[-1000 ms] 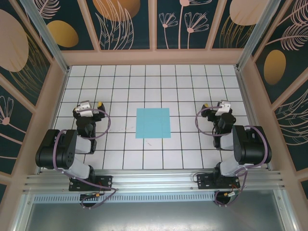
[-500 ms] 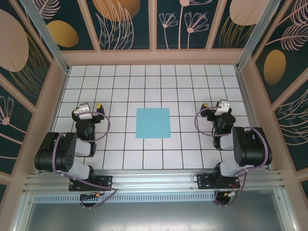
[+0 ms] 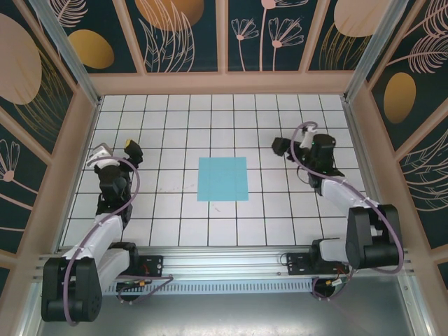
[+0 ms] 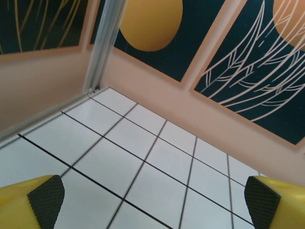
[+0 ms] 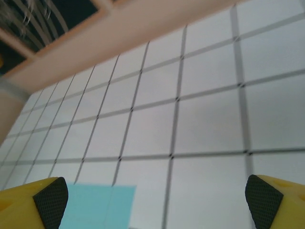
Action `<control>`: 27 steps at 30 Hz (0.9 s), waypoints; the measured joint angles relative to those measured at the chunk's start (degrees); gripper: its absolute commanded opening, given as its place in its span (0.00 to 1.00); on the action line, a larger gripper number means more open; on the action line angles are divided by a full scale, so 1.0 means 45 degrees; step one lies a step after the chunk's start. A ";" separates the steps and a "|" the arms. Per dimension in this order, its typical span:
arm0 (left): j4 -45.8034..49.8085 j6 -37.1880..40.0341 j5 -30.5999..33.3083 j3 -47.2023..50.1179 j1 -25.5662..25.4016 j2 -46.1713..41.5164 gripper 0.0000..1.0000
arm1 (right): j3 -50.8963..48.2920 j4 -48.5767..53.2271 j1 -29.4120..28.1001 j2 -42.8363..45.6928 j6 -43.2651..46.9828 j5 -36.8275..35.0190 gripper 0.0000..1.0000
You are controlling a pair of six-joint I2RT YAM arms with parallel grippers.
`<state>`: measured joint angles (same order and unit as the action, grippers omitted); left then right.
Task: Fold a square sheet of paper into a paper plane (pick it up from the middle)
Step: Move the square sheet of paper to the center of the table.
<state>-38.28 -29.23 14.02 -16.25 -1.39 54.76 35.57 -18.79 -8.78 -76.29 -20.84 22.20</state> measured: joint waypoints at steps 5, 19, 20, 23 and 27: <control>0.0185 -0.2239 -0.2759 0.0432 0.0000 0.0476 0.99 | 0.1875 0.1768 -0.3614 -0.2458 -0.0865 0.0563 0.93; 0.1632 -0.3900 -0.6193 0.0593 0.0000 0.1666 0.98 | 0.7679 0.4741 -0.8349 -0.8364 -0.1117 -0.0063 0.86; 0.1753 -0.3895 -0.6275 0.0593 0.0000 0.1637 0.99 | 0.7747 0.4852 -0.8466 -0.8505 -0.1073 -0.0180 0.87; 0.2113 -0.3881 -0.6484 0.0593 0.0000 0.1603 0.98 | 0.7781 0.4949 -0.8568 -0.8505 -0.1054 -0.0355 0.85; 0.2365 -0.3852 -0.6785 0.0685 -0.0015 0.1530 0.99 | 0.7189 0.4682 -0.8578 -0.8160 -0.0865 -0.0588 0.85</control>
<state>-27.64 -46.57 -16.51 -13.17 -1.45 61.65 67.92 2.28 -47.37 -113.01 -24.73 19.55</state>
